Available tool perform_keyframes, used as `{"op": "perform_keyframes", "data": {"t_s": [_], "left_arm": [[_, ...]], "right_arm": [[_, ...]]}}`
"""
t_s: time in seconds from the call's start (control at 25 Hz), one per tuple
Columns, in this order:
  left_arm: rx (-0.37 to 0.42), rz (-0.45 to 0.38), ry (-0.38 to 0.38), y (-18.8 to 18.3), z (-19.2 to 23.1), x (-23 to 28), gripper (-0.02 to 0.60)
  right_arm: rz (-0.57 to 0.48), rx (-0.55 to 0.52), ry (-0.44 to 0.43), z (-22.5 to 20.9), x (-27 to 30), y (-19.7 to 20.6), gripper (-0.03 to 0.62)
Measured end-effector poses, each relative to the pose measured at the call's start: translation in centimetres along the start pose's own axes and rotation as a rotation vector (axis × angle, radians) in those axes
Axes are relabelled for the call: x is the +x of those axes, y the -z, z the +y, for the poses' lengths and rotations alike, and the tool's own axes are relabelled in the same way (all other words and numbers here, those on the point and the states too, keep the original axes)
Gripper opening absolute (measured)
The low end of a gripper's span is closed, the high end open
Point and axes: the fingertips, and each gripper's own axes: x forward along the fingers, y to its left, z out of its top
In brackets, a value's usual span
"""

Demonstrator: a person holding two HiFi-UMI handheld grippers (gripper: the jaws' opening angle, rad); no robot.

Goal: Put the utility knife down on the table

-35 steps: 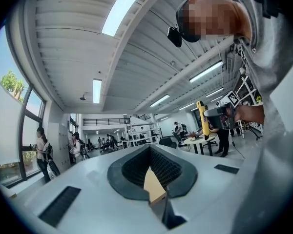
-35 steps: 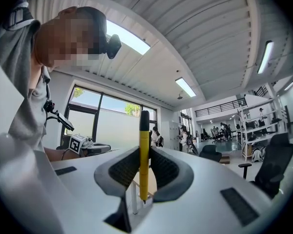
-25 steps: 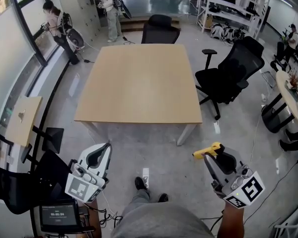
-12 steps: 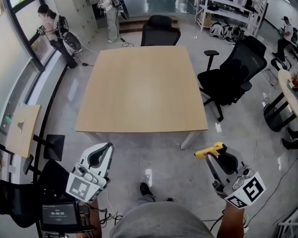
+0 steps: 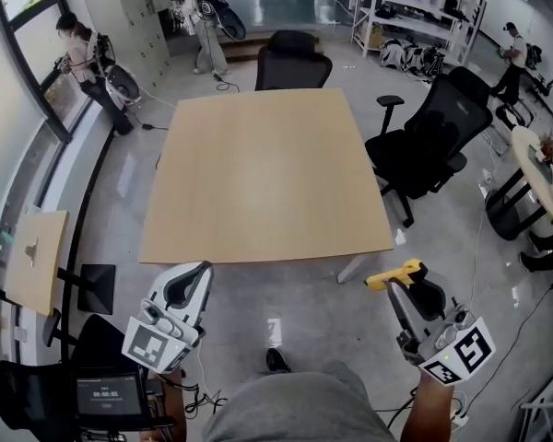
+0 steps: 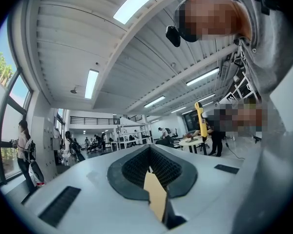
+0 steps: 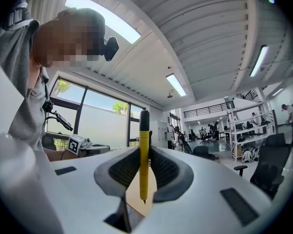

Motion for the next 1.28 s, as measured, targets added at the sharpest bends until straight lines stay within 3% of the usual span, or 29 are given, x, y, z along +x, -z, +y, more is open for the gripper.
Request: {"op": "perform_keyframes", "data": {"t_s": [0.52, 1.28], "left_arm": [[-0.045, 0.017, 0.018, 2.8, 3.3, 1.5, 0.005], [-0.042, 0.043, -0.020, 4.1, 6.8, 12.6, 0.005]], "right_arm": [[0.030, -0.001, 0.002, -1.2, 4.6, 0.5, 0.072], [0.021, 0.045, -0.079, -12.5, 11.1, 1.1, 0.072]]}}
